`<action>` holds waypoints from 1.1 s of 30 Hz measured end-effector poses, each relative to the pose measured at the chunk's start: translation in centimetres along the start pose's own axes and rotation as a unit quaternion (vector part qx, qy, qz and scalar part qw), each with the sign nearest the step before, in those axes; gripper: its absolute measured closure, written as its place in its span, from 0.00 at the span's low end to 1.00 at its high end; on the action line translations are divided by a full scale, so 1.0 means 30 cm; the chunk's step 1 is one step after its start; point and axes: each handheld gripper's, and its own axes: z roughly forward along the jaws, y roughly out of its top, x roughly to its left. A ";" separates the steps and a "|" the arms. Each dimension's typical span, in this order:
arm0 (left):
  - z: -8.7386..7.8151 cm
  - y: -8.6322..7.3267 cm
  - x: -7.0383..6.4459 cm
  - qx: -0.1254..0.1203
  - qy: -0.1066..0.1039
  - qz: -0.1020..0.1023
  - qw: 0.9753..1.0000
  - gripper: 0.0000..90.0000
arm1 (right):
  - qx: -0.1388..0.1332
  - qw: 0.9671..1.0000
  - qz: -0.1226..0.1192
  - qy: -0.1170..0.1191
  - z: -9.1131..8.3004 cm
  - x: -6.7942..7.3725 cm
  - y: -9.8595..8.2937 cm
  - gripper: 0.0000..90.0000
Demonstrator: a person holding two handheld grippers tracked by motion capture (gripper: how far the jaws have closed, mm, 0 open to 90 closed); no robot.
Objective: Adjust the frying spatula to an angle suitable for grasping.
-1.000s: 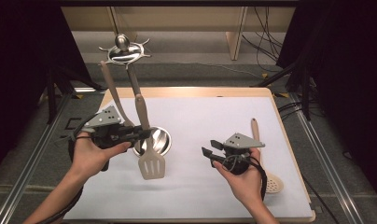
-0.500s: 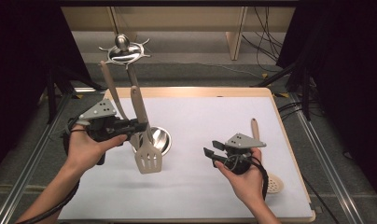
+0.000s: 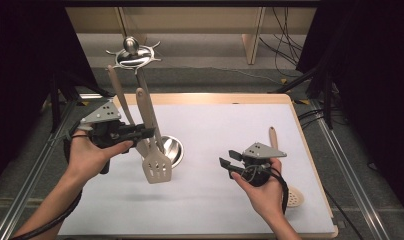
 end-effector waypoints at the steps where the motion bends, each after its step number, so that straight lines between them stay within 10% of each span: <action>1: 0.000 0.001 0.003 -0.003 -0.006 0.000 1.000 0.85 | 0.003 1.000 -0.009 -0.009 -0.006 -0.004 0.004 0.62; 33: -0.023 0.045 0.035 -0.004 0.007 0.008 1.000 0.85 | 0.014 1.000 0.002 0.001 0.032 -0.008 0.023 0.61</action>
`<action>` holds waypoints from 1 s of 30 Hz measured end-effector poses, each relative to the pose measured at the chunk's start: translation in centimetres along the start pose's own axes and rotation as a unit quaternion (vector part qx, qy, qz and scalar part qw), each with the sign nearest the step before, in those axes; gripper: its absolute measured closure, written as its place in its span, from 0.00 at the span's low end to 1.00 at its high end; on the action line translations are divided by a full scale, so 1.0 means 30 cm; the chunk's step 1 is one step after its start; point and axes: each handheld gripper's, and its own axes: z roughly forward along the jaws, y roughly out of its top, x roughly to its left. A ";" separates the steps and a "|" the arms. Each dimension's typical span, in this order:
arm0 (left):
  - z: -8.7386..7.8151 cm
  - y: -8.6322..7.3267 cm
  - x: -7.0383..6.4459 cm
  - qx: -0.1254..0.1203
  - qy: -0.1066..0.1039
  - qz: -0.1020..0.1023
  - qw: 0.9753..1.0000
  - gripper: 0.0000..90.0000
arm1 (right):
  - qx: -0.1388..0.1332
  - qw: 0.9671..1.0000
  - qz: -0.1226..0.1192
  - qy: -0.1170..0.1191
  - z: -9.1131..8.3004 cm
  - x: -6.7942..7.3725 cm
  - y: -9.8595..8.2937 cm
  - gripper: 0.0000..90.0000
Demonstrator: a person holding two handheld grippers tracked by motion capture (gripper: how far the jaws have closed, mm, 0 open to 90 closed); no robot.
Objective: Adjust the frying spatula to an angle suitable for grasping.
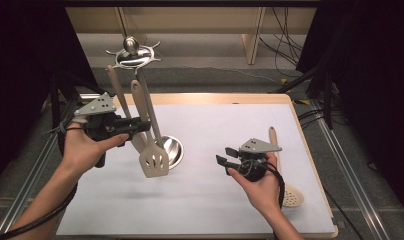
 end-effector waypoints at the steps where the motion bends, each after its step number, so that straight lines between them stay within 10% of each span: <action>1: 0.000 0.000 0.000 0.000 0.000 0.000 1.000 0.85 | 0.000 1.000 0.000 0.000 0.000 0.000 0.000 0.61; 30: -0.022 0.018 0.032 -0.001 0.010 0.004 1.000 0.85 | 0.007 1.000 0.010 0.000 -0.014 -0.007 -0.024 0.61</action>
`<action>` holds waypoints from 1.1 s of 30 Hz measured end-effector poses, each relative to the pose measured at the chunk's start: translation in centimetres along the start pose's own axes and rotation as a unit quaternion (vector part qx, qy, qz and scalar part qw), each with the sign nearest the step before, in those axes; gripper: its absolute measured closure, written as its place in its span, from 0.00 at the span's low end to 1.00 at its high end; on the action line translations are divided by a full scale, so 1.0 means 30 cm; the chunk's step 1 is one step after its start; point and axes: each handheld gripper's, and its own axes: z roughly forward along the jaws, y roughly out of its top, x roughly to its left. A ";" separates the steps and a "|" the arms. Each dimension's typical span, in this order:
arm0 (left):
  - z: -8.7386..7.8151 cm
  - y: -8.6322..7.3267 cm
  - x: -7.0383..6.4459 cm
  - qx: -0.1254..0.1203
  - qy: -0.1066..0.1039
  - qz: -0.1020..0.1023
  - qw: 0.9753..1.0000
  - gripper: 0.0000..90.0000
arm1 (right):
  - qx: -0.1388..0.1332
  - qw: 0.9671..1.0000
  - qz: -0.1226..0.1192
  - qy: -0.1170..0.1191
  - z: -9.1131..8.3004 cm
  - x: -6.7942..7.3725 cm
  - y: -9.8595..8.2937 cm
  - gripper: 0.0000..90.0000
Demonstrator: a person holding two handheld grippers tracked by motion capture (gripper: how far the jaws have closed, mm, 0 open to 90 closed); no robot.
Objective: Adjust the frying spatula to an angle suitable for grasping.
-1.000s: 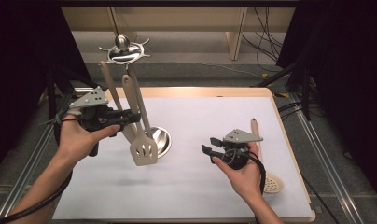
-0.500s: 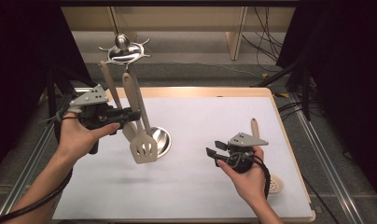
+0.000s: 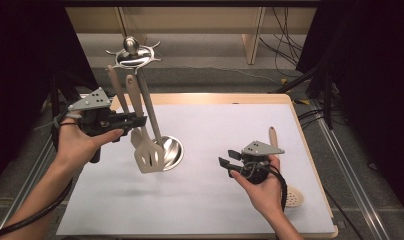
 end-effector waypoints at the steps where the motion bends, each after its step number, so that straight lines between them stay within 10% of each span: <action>1: 0.000 0.000 0.000 0.000 0.000 0.000 1.000 0.85 | -0.002 1.000 -0.011 -0.003 -0.002 -0.006 0.003 0.61; 33: 0.022 0.047 -0.012 0.021 0.007 0.006 1.000 0.85 | -0.018 0.999 -0.029 -0.001 0.005 -0.002 0.013 0.62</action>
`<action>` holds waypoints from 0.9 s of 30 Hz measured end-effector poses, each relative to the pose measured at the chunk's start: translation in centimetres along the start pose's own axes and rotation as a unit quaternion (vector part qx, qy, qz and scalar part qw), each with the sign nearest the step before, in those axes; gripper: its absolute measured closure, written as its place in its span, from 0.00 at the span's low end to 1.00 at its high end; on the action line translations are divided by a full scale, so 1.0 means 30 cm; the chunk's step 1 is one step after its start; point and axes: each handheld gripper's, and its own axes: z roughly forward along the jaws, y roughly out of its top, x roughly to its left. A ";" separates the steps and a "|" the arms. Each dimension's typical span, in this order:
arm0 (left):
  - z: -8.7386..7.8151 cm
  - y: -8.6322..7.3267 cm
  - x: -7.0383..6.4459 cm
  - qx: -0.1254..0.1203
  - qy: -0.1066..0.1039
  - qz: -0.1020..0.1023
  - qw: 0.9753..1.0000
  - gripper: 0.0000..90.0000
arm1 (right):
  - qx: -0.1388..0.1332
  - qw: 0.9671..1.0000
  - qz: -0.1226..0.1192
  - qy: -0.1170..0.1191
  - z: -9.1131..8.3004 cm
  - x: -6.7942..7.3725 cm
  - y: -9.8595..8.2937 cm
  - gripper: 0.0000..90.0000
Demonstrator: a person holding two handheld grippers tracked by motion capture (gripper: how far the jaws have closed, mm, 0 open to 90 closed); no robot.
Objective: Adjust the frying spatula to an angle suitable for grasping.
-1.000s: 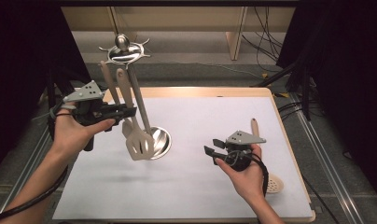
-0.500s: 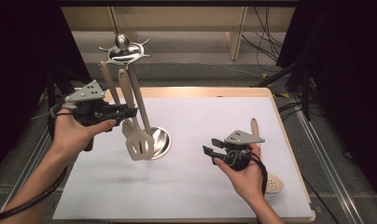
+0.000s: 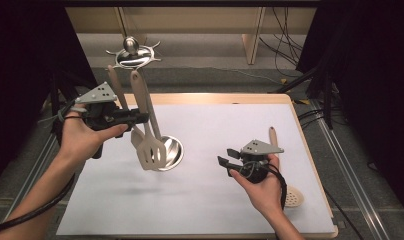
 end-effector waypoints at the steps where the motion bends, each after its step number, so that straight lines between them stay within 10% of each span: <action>1: 0.000 0.000 0.002 0.002 0.000 0.000 1.000 0.85 | 0.003 1.000 0.003 0.000 -0.001 0.000 -0.001 0.62; 19: 0.032 -0.003 0.034 -0.002 -0.006 -0.017 1.000 0.85 | 0.006 1.000 0.011 0.003 -0.001 0.004 0.000 0.61; 21: 0.033 -0.005 0.051 -0.008 -0.001 0.014 1.000 0.84 | 0.004 1.000 0.004 -0.001 -0.002 -0.001 -0.002 0.61; 27: 0.017 -0.054 0.033 -0.034 0.022 -0.004 0.999 0.65 | 0.015 1.000 0.025 -0.003 -0.027 -0.009 -0.012 0.61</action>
